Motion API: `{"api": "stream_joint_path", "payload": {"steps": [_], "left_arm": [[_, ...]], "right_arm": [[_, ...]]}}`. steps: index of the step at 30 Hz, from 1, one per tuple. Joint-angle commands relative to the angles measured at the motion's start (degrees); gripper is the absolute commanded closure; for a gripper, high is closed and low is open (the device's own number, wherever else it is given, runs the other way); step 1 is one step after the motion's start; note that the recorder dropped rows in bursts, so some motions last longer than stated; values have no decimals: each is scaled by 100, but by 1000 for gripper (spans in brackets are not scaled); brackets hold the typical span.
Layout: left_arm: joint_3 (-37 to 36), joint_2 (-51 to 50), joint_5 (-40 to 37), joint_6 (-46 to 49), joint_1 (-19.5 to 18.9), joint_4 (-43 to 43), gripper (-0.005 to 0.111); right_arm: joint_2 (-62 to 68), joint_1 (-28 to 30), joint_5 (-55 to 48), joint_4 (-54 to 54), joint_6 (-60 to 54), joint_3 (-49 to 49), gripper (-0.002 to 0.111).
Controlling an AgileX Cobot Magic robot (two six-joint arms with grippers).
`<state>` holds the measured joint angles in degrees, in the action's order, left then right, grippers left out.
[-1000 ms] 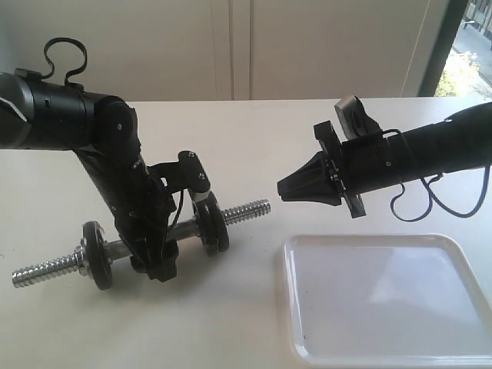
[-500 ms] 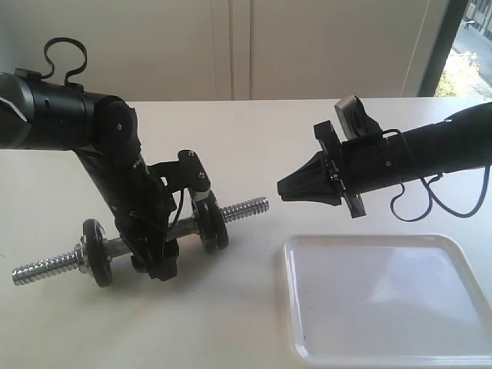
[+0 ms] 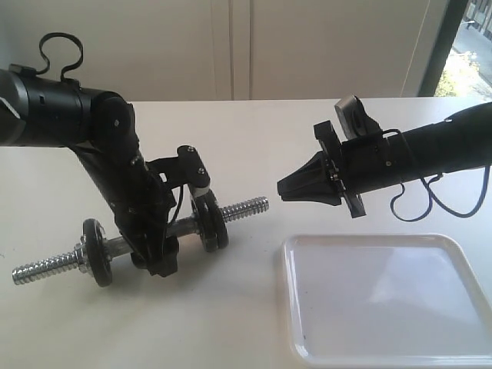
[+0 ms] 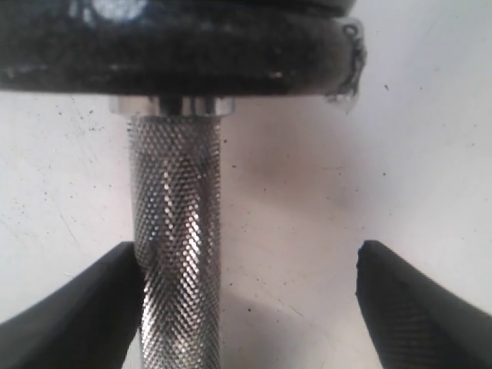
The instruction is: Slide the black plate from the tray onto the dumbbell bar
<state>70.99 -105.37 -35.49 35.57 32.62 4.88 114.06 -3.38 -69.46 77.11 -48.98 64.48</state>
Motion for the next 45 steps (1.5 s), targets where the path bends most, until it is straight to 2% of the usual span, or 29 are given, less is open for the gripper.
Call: {"api": "stream_joint_path", "payload": {"steps": [1,15,19,24,30,32,34,41,45], "left_arm": [[-26,149,-104,-40,5,-51,29],[-26,414,-257,-163,5,-313,29],[-26,712,-448,-841,5,-700,32],[-26,1479,-1003,-1669,5,-999,56],[-26,2470,-1662,-2386,5,-1076,107],[-26,2813,-1825,-2663,5,-1316,107],[-26,3132,-1949,-3036,5,-1523,107],[-26,4600,-2429,-3824,5,-1648,107],[-26,5487,-2399,-4070,5,-1622,107]], "right_arm": [[-55,51,-51,39,-67,32,101],[-55,51,-51,39,-24,32,101],[-55,51,-51,65,-25,32,101],[-55,51,-51,463,-25,32,101],[-89,51,-51,400,191,32,101],[-92,51,-51,350,375,32,102],[-127,51,-51,178,432,32,108],[-337,51,-51,185,432,32,108],[-388,51,-51,209,432,32,108]]}}
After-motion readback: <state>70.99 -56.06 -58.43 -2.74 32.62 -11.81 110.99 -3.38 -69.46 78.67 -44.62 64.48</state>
